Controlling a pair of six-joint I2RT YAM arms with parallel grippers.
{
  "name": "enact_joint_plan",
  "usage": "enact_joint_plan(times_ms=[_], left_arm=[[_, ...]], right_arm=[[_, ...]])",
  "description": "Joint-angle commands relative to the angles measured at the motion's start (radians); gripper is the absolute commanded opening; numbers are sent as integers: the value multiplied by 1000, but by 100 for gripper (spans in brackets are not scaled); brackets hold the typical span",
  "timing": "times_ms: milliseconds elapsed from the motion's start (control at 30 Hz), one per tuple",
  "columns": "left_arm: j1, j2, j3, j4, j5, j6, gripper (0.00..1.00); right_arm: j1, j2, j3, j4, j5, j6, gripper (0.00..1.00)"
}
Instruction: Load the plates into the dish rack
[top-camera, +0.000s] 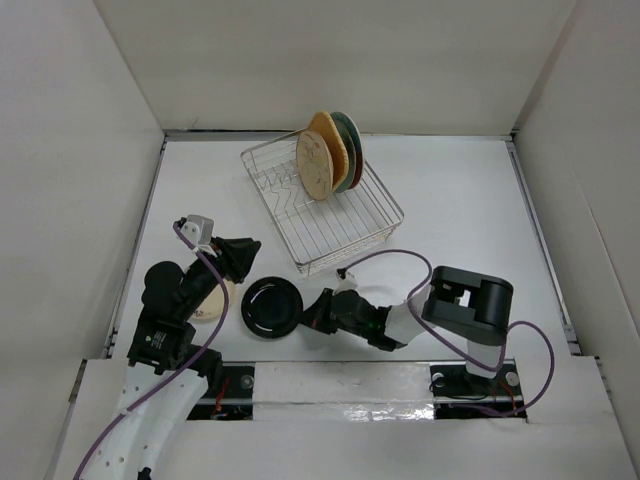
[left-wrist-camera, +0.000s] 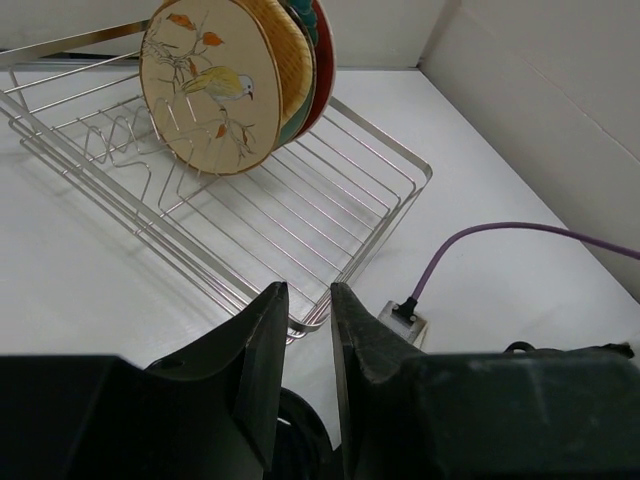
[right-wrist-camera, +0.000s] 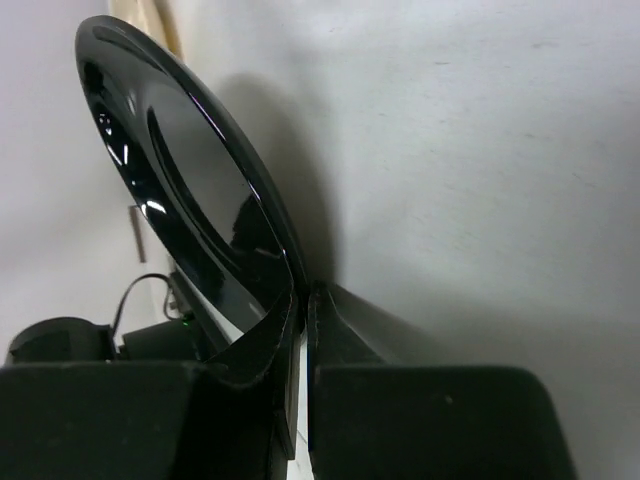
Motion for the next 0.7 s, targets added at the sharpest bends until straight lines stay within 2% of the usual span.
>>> enact_joint_plan(times_ms=[0, 133, 200, 233, 400, 433, 533, 667], left_arm=[[-6, -1, 45, 23, -18, 13, 21], [-6, -1, 47, 25, -29, 14, 21], [-6, -7, 48, 23, -41, 14, 20], [-6, -10, 50, 22, -66, 14, 20], [-6, -24, 85, -24, -190, 17, 20], [-6, -30, 94, -30, -225, 18, 20], [-18, -60, 108, -29, -279, 14, 20], [-27, -122, 99, -35, -376, 8, 19]], right_arm=[[47, -112, -13, -73, 95, -100, 0], [128, -281, 10, -326, 200, -203, 0], [152, -385, 39, -400, 252, -287, 0], [175, -419, 54, -499, 273, -306, 0], [184, -603, 140, -723, 404, -427, 0], [184, -623, 196, -815, 477, -473, 0], [108, -638, 296, -924, 549, -605, 0], [-38, -571, 442, -905, 559, -763, 0]])
